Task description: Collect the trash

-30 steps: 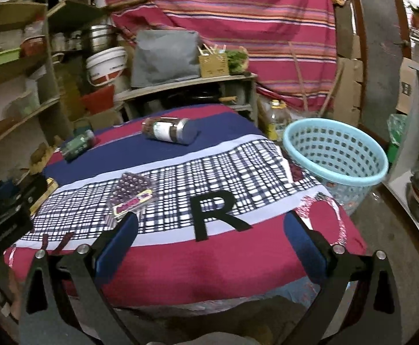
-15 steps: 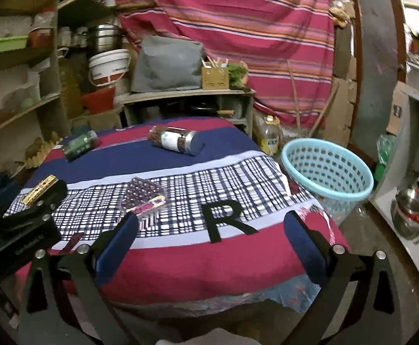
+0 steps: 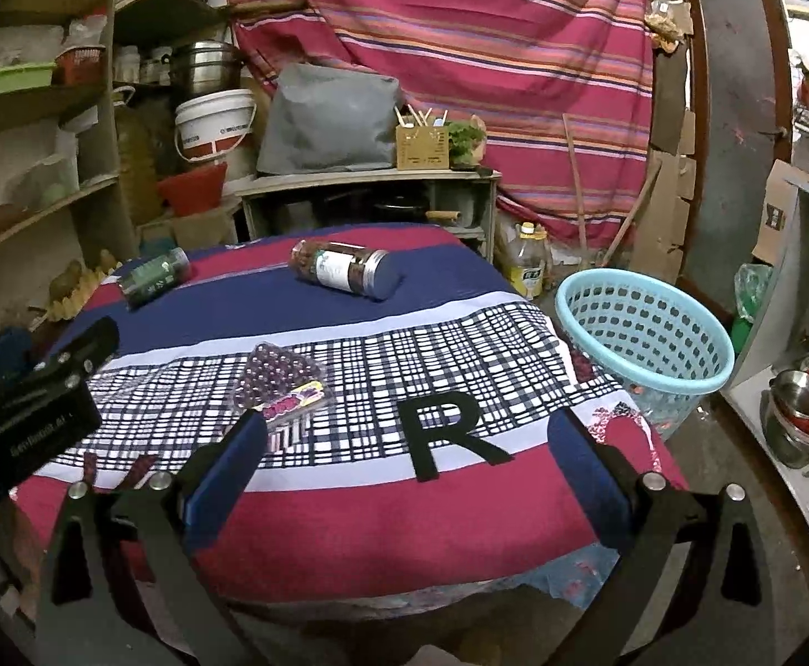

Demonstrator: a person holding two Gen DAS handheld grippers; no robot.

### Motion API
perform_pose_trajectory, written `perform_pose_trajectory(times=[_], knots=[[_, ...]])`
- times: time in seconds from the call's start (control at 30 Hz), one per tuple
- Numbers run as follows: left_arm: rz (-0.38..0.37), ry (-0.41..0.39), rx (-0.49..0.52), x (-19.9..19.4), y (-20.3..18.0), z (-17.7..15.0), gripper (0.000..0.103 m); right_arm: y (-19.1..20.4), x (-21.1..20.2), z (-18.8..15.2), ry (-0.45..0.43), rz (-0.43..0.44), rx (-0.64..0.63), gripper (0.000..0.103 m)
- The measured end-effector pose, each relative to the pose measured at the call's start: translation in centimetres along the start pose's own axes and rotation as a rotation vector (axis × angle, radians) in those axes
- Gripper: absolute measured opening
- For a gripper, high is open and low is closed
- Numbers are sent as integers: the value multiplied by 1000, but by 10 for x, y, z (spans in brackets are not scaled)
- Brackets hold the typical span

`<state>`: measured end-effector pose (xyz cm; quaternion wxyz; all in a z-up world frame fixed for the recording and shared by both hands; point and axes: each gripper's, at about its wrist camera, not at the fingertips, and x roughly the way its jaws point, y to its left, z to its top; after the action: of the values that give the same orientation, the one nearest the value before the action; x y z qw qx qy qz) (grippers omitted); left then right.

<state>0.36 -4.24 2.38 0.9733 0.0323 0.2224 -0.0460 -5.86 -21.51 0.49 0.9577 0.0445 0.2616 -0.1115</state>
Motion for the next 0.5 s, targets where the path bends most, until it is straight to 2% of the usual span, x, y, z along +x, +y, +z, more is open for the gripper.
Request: perform_pose_trajectory(times=[0.5], knots=[[7, 2, 6, 3, 1, 1, 98, 3, 5, 4, -20, -15, -19, 99]])
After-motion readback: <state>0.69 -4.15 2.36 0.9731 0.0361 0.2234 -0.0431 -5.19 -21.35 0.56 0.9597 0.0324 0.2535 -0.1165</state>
